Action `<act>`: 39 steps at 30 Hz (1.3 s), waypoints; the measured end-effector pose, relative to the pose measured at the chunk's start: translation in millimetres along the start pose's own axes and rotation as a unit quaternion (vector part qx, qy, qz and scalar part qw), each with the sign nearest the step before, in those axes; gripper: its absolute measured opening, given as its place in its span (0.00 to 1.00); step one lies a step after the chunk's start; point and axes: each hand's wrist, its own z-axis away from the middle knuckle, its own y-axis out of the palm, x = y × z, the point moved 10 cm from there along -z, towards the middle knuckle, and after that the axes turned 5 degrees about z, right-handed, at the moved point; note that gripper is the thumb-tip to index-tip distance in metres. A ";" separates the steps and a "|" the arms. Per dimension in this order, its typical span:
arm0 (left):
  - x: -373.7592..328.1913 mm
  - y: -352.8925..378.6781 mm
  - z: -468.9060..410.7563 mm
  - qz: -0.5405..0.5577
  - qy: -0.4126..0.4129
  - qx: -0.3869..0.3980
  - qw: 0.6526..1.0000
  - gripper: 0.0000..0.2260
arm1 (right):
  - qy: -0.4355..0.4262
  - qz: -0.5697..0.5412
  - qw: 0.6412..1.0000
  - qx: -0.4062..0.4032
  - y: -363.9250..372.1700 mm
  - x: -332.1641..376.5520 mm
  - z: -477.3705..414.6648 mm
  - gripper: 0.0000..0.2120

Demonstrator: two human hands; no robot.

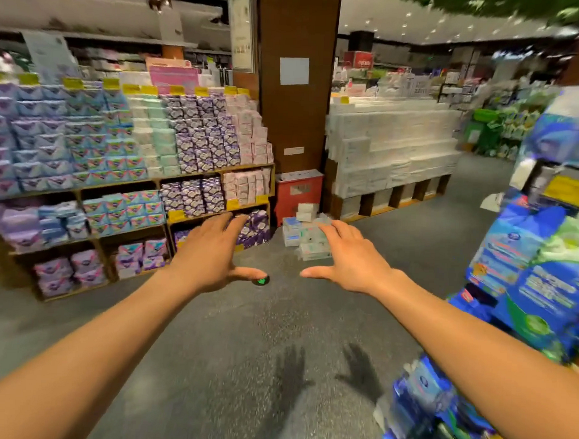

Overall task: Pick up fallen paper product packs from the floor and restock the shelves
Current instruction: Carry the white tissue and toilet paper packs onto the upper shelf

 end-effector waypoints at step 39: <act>168.0 417.6 -1161.0 0.109 0.068 0.145 0.981 0.67 | 0.138 -0.067 0.982 0.112 205.3 -528.6 -1048.8 0.46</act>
